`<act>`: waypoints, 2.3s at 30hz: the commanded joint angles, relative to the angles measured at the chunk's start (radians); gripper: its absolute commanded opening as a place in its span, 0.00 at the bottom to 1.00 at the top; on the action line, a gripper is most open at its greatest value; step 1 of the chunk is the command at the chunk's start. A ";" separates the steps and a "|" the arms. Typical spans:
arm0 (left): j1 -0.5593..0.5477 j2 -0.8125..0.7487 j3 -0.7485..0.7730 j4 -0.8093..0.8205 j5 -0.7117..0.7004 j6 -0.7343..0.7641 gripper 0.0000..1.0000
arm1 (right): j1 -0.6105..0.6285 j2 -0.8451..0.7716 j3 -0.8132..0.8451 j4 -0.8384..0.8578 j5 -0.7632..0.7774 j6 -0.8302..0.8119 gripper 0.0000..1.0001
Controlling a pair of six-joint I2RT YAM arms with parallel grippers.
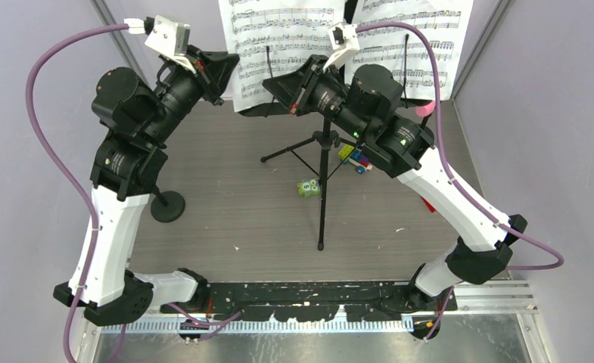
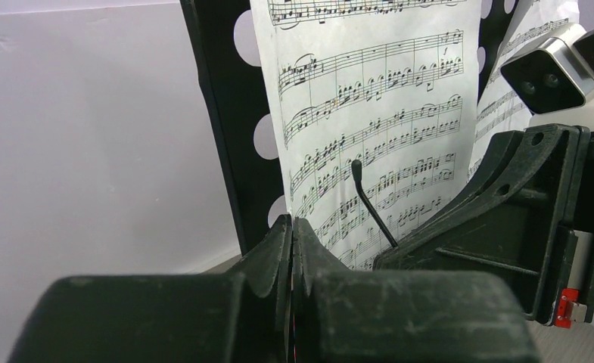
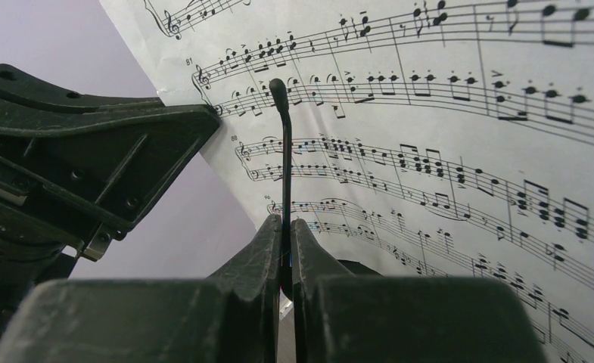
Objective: Pack up the instrument practice props
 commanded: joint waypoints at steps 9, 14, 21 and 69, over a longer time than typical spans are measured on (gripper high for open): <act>0.004 -0.085 -0.017 0.030 -0.047 0.027 0.00 | -0.003 -0.074 -0.062 0.091 0.021 -0.033 0.08; 0.005 -0.127 -0.039 0.008 -0.085 0.049 0.00 | -0.003 -0.087 -0.075 0.098 0.034 -0.053 0.08; 0.004 -0.227 -0.108 -0.057 -0.197 0.071 0.00 | -0.004 -0.092 -0.085 0.108 0.048 -0.059 0.08; 0.004 -0.573 -0.503 -0.638 -0.592 -0.248 0.00 | -0.003 -0.364 -0.354 0.064 -0.094 -0.247 0.83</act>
